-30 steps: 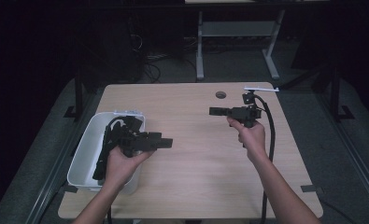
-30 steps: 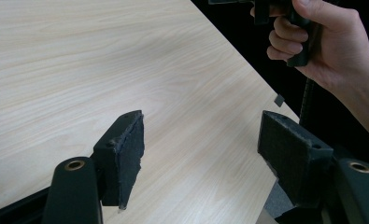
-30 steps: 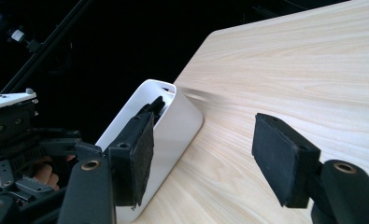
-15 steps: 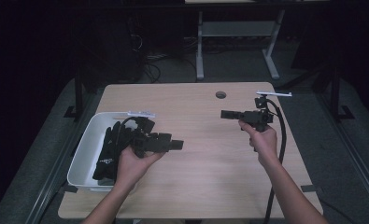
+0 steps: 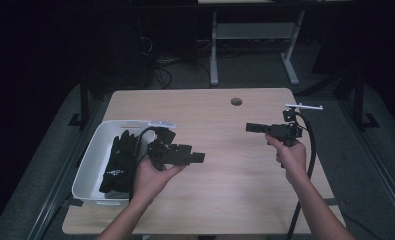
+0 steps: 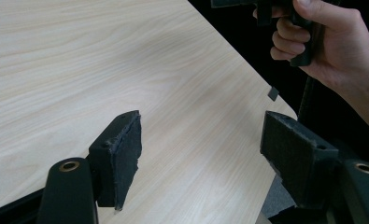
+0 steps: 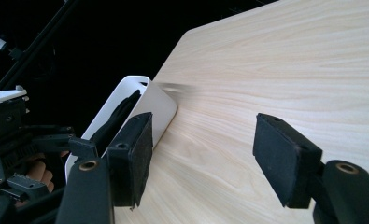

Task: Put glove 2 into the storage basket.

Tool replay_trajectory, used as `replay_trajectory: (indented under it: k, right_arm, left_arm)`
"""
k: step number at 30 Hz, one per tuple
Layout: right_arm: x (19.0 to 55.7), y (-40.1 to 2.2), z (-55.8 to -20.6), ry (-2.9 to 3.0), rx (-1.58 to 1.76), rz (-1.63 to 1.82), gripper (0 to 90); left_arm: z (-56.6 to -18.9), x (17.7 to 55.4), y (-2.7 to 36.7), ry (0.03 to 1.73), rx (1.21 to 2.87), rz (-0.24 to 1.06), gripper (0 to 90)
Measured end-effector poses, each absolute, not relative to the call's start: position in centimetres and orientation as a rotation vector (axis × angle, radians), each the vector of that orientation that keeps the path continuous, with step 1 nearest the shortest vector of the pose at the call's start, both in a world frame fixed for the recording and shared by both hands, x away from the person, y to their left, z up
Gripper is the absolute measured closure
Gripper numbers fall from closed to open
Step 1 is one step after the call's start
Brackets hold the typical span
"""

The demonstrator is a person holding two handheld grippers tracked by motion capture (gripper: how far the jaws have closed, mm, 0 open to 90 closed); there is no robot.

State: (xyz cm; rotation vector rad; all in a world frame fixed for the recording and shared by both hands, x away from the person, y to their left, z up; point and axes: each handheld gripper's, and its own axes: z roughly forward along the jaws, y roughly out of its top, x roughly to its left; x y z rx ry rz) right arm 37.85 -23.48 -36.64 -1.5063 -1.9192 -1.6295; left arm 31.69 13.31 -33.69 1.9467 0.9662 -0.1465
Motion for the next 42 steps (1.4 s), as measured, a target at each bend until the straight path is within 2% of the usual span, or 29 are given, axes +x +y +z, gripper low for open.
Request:
replay_trajectory:
  k: [42]
  right_arm:
    - [34.1,-30.7,-41.7,-1.826,-1.661,-1.587,35.5]
  left_arm:
    - [-37.1,30.9,8.9,0.93,1.979,-0.19,27.8]
